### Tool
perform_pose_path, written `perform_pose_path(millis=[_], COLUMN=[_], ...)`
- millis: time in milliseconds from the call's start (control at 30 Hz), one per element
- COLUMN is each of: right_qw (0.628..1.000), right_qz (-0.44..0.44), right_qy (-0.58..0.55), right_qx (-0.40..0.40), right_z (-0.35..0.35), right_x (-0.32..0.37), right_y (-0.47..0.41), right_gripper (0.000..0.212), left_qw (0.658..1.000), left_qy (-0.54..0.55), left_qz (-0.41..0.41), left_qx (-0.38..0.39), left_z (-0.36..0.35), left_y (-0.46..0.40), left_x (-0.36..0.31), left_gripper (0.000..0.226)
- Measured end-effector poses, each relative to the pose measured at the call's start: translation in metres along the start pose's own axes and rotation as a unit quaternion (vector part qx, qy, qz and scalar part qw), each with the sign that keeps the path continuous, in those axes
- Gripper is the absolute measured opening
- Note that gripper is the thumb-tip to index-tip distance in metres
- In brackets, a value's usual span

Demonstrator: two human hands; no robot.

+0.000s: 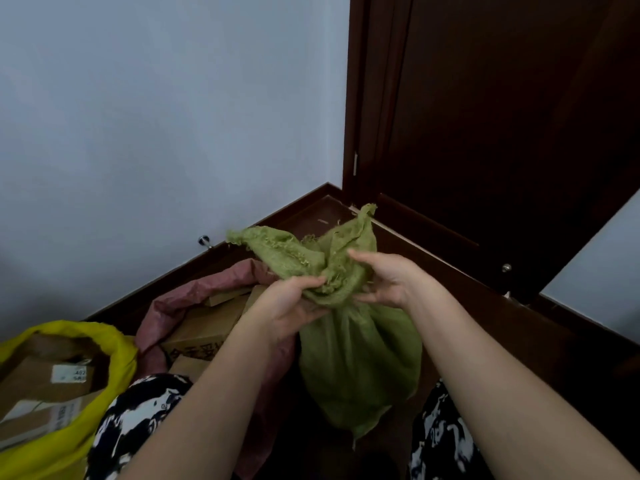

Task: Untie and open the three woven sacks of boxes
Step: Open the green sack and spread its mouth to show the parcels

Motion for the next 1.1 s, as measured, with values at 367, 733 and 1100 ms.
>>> perform_pose_path(millis=[367, 733, 1100], right_qw=[0.991, 0.996, 0.962], right_qz=[0.067, 0.061, 0.084], right_qy=[-0.109, 0.025, 0.1], right_qx=[-0.045, 0.067, -0.241], right_z=[0.038, 0.014, 0.099], right_x=[0.016, 0.01, 0.016], right_y=[0.002, 0.001, -0.028], right_gripper=[0.024, 0.035, 0.1], left_qw=[0.963, 0.973, 0.955], left_qy=[0.079, -0.043, 0.172], left_qz=[0.055, 0.15, -0.008], left_qx=[-0.254, -0.17, -0.241], left_z=[0.079, 0.035, 0.047], left_y=[0.011, 0.003, -0.012], left_x=[0.044, 0.055, 0.031], left_gripper=[0.035, 0.064, 0.04])
Point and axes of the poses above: each hand's wrist, its own y-axis away from the middle knuckle, its own z-axis out of the back of the hand, x = y × z, the point moved 9 cm from there along -y, towards the middle knuckle, and after that the axes turned 11 degrees about -z, right-handed, at the moved point
